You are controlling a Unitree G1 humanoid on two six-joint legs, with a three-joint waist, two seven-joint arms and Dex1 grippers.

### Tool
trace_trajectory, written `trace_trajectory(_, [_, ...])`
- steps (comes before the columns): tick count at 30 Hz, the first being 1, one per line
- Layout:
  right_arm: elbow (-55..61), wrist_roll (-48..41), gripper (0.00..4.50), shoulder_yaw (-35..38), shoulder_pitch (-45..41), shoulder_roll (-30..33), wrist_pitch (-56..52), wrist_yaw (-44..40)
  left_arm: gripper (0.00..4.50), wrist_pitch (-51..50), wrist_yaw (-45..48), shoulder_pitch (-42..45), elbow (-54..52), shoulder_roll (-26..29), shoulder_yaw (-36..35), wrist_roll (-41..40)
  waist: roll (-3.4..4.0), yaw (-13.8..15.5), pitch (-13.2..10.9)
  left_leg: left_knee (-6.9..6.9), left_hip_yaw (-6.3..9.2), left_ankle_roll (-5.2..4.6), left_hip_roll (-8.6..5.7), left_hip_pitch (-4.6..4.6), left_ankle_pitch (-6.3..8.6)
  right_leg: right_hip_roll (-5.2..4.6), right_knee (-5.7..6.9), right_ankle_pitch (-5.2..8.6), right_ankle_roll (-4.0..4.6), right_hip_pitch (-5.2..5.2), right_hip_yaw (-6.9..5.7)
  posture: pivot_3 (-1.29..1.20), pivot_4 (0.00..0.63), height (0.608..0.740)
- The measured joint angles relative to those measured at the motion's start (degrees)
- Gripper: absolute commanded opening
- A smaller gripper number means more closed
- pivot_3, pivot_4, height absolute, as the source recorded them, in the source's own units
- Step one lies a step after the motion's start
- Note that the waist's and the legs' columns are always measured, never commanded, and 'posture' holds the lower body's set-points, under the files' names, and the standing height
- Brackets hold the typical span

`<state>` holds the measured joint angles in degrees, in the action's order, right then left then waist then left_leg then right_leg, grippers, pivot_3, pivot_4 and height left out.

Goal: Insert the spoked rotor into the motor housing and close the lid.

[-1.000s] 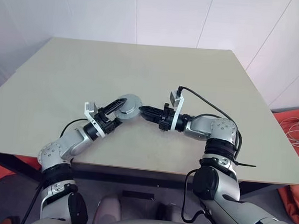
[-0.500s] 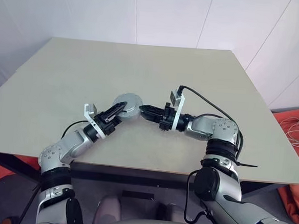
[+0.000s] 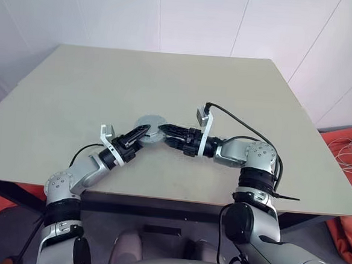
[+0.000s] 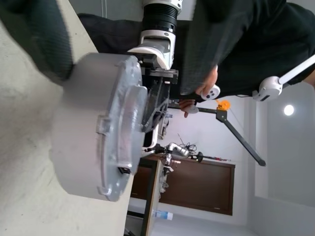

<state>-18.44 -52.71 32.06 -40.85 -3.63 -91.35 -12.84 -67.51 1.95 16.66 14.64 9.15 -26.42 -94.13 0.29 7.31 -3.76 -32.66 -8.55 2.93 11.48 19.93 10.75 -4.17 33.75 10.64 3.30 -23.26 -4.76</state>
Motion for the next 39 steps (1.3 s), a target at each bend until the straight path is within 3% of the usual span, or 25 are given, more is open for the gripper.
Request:
trace_trajectory(7, [-2.36, 3.19, 4.5, 0.56, 0.4, 1.73, 1.71, 1.96, 2.1, 2.69, 0.01, -0.06, -0.3, 0.43, -0.08, 0.11, 0.0, -0.04, 0.0, -0.1, 0.01, 0.0, 0.0, 0.01, 0.0, 0.0, 0.01, -0.03, -0.04, 0.03, 0.01, 0.0, 0.0, 0.74])
trace_trajectory(10, [-2.41, 5.16, 4.5, -2.44, 2.66, 4.58, 2.23, 1.09, 2.1, 6.63, 0.07, -0.02, -1.2, 0.71, -1.61, 0.6, -0.01, -0.02, 0.0, -0.12, 0.02, 0.0, -0.01, 0.05, 0.0, 0.0, 0.01, -0.04, -0.05, 0.06, 0.01, 0.0, 0.0, 0.74])
trace_trajectory(14, [-1.5, 6.93, 4.5, -6.63, 3.74, 7.95, 3.35, -1.04, 2.1, 15.39, 0.14, 1.44, -2.05, 0.87, -5.08, 3.44, -0.01, -0.13, 0.0, -0.13, 0.02, 0.0, 0.02, 0.03, 0.0, 0.01, 0.03, -0.04, -0.05, 0.07, 0.01, 0.0, 0.0, 0.74])
trace_trajectory(18, [-0.26, 8.37, 4.5, -10.97, 3.7, 10.33, 5.77, -3.43, 2.1, 31.66, -2.39, 7.75, 1.94, 0.86, -9.49, 12.91, -0.04, -0.11, 0.01, -0.25, 0.03, -0.01, 0.02, -0.02, 0.0, 0.01, -0.02, -0.07, -0.11, 0.19, 0.01, 0.0, 0.0, 0.74])
trace_trajectory(21, [0.74, 8.6, 4.5, -12.35, 3.71, 10.66, 6.13, -4.51, 2.1, 37.39, -3.97, 9.74, 4.56, 1.34, -12.09, 16.35, -0.07, -0.11, 0.03, -0.35, 0.05, -0.11, -0.01, -0.01, 0.06, -0.01, -0.03, -0.12, -0.2, 0.18, 0.02, 0.0, 0.0, 0.74])
trace_trajectory(31, [3.88, 8.5, 4.5, -14.16, 3.69, 9.89, 5.56, -5.61, 2.1, 46.17, -9.11, 16.48, 14.57, 0.28, -15.2, 22.92, -0.39, 0.6, 0.06, -0.44, 0.15, -0.13, -0.03, 0.04, 0.07, -0.01, 0.01, -0.19, -0.29, 0.16, 0.03, 0.0, 0.0, 0.74])
trace_trajectory(39, [4.84, 8.51, 4.5, -14.06, 3.7, 9.92, 5.24, -5.7, 2.1, 47.09, -14.25, 18.57, 19.21, -0.1, -17.13, 25.41, -0.41, 0.42, 0.06, -0.45, 0.16, -0.13, -0.02, 0.04, 0.07, -0.01, 0.04, -0.2, -0.3, 0.16, 0.03, 0.0, 0.0, 0.74])
